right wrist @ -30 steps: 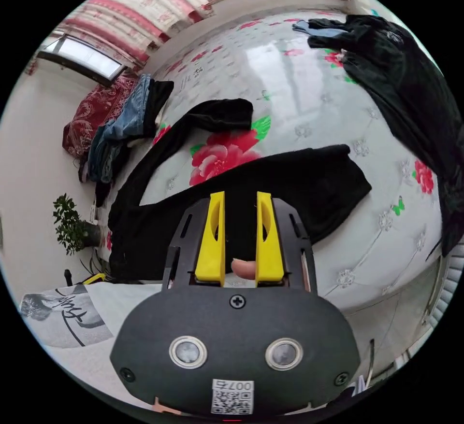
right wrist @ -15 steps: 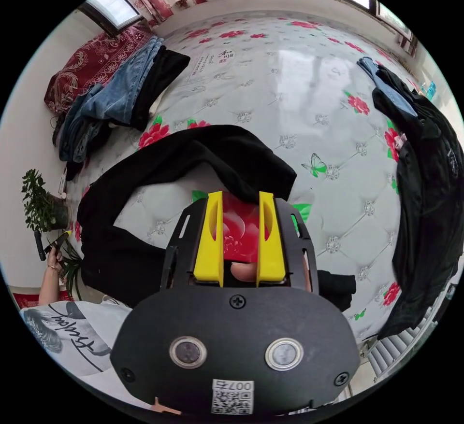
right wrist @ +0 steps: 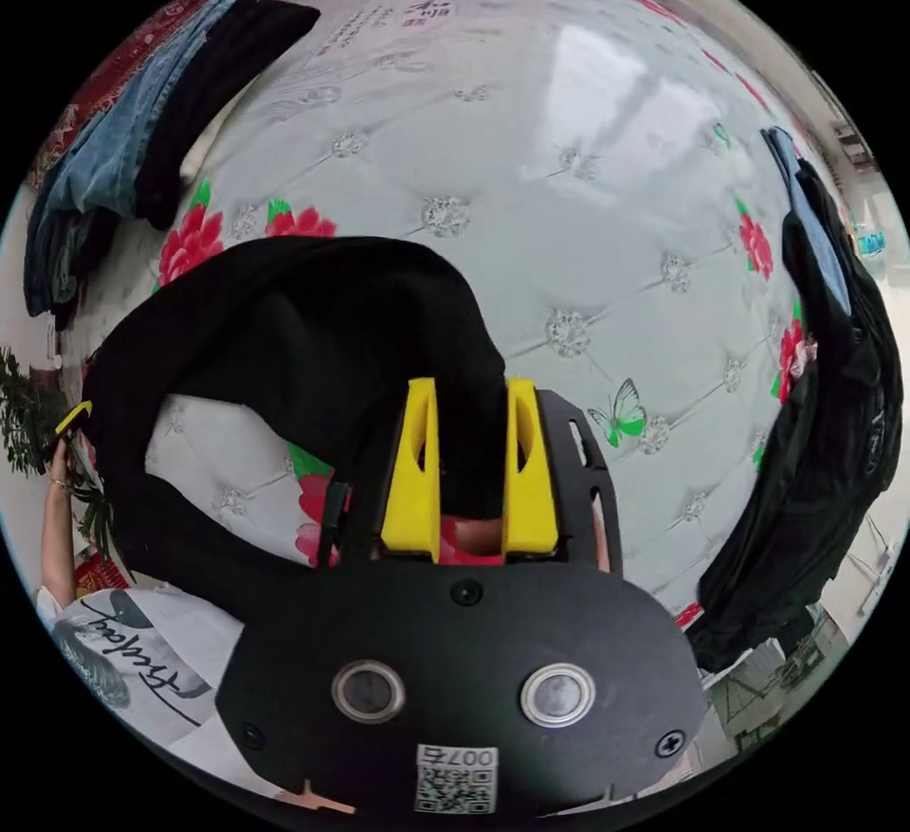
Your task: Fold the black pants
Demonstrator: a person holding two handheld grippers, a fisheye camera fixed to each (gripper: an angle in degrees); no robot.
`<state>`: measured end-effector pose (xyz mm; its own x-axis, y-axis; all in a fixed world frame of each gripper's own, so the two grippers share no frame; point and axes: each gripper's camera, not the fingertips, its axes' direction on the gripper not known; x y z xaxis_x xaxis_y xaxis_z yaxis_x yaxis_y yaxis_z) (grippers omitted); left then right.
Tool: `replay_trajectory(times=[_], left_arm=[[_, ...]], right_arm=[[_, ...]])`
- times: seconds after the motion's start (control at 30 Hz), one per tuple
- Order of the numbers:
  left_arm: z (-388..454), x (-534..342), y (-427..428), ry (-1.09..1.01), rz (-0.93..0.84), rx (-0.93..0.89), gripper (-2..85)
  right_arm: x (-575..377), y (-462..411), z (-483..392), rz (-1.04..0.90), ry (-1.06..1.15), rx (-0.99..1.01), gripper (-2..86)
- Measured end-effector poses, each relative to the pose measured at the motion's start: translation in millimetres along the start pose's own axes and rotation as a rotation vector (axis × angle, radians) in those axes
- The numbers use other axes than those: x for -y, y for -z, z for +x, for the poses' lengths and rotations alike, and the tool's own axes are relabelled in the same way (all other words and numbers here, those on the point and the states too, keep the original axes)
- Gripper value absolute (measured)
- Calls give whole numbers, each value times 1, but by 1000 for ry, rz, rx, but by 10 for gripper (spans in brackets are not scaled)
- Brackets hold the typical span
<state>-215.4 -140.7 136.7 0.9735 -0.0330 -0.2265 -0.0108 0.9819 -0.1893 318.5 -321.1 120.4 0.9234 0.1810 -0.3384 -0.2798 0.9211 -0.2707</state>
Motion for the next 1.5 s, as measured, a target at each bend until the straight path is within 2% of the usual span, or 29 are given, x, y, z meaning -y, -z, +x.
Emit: replay_trajectory(times=[0.07,0.13,0.2,0.23,0.3,0.37,0.43,0.53,0.6,0.7,0.83,0.9,0.93,0.97,1.03,1.1,1.13,1.17,1.23,1.3,1.33,1.5], left_arm=[[-3,0,3,-5,-17,-19,-5],[-10,-2,14,10,0,-92,-8],[-19,-14,52,37,116,-126,-9],[-21,-19,63,43,153,-135,-9],[-29,-43,110,53,301,-171,-9],[-33,-61,133,58,371,-219,-9],[-35,-76,141,80,400,-259,-7],[-29,-85,124,94,362,-264,2],[-17,-75,98,82,289,-278,48],[6,-46,71,22,201,-268,95],[40,-1,41,-86,120,-182,114],[58,31,4,-105,-20,-112,115],[62,36,1,-100,-24,-61,112],[71,40,3,-141,11,-4,107],[79,49,4,-174,-25,18,84],[89,51,11,-259,-31,46,13],[89,50,15,-269,-20,51,9],[87,44,30,-255,34,58,3],[75,24,68,-196,195,55,-1],[55,-11,106,-117,367,29,2],[51,-17,109,-106,380,16,4],[29,-19,74,-27,254,-117,59]], right_arm=[[3,14,-9,25,41,-13,67],[-6,58,-13,216,38,-58,64],[-38,141,-13,522,67,36,63],[-52,162,-16,604,88,41,63],[-112,229,-35,864,192,-61,63],[-161,259,-51,1006,265,-178,63],[-201,265,-60,1058,316,-271,63],[-228,215,-57,880,270,-318,60],[-228,134,-52,512,229,-292,56],[-247,51,-58,202,207,-185,51],[-253,23,-56,129,85,-87,47],[-223,35,-47,54,52,-41,46],[-213,46,-45,60,42,-49,46],[-199,81,-45,161,35,-86,46],[-192,155,-54,420,86,-121,46],[-213,246,-79,812,226,-152,48],[-220,262,-85,893,247,-167,49],[-233,282,-98,1019,288,-211,50],[-246,285,-116,1095,326,-307,52],[-242,248,-125,980,290,-434,54],[-237,233,-123,925,270,-447,54],[-183,60,-53,189,7,-208,56]])
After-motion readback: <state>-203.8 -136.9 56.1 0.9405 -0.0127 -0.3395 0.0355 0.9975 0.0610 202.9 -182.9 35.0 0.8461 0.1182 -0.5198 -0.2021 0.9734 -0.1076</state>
